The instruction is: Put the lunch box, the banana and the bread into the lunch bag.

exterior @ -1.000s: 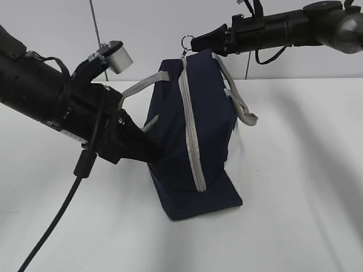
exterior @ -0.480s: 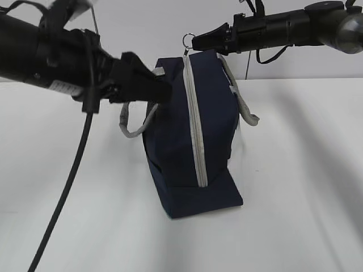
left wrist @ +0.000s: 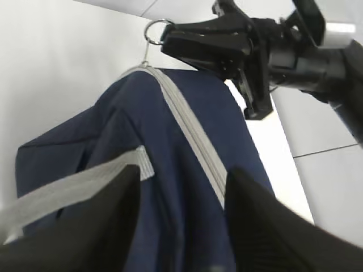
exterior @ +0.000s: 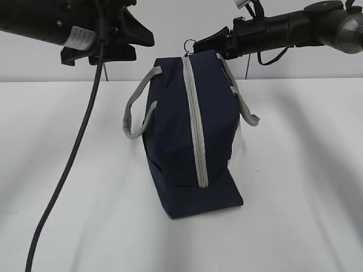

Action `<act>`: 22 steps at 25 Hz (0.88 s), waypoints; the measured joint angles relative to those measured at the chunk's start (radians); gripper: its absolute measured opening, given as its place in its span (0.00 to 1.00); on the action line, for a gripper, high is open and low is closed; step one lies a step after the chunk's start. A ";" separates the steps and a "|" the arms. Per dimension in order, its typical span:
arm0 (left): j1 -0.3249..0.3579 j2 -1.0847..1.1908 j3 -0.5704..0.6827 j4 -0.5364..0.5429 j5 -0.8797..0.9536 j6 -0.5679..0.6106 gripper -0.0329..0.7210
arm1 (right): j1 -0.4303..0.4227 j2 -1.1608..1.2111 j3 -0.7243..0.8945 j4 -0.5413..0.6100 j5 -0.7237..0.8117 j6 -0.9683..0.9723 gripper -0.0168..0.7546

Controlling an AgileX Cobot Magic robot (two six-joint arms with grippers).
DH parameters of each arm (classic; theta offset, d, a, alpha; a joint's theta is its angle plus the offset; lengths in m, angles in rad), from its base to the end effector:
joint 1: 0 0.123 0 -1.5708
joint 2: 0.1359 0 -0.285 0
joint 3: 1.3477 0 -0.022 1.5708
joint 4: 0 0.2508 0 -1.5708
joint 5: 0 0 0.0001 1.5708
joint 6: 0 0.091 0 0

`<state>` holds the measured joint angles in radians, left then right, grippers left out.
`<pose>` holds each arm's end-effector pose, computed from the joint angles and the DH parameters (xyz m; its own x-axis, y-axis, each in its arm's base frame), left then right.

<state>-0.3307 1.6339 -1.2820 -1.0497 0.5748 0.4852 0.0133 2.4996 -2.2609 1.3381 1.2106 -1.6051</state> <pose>0.3373 -0.1612 0.3142 -0.7642 -0.1729 -0.6213 0.3431 0.7067 -0.6187 0.5280 0.0899 0.2208 -0.1114 -0.2437 -0.9634 -0.9462 0.3223 0.0279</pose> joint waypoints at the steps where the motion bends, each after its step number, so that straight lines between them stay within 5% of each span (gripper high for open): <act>1: 0.002 0.028 -0.023 0.000 0.001 -0.017 0.52 | 0.000 0.000 0.000 0.000 0.000 0.000 0.02; 10: 0.007 0.285 -0.298 0.184 0.143 -0.274 0.50 | 0.008 0.000 0.000 0.000 0.000 -0.002 0.02; 16: 0.007 0.308 -0.372 0.297 0.189 -0.378 0.48 | 0.008 0.000 0.000 -0.001 0.000 -0.002 0.02; 22: 0.007 0.308 -0.376 0.311 0.177 -0.388 0.20 | 0.008 0.000 0.000 -0.001 0.000 -0.004 0.02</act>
<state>-0.3241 1.9420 -1.6581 -0.7386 0.7516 0.0972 0.0210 2.4996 -2.2609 1.3375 1.2106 -1.6092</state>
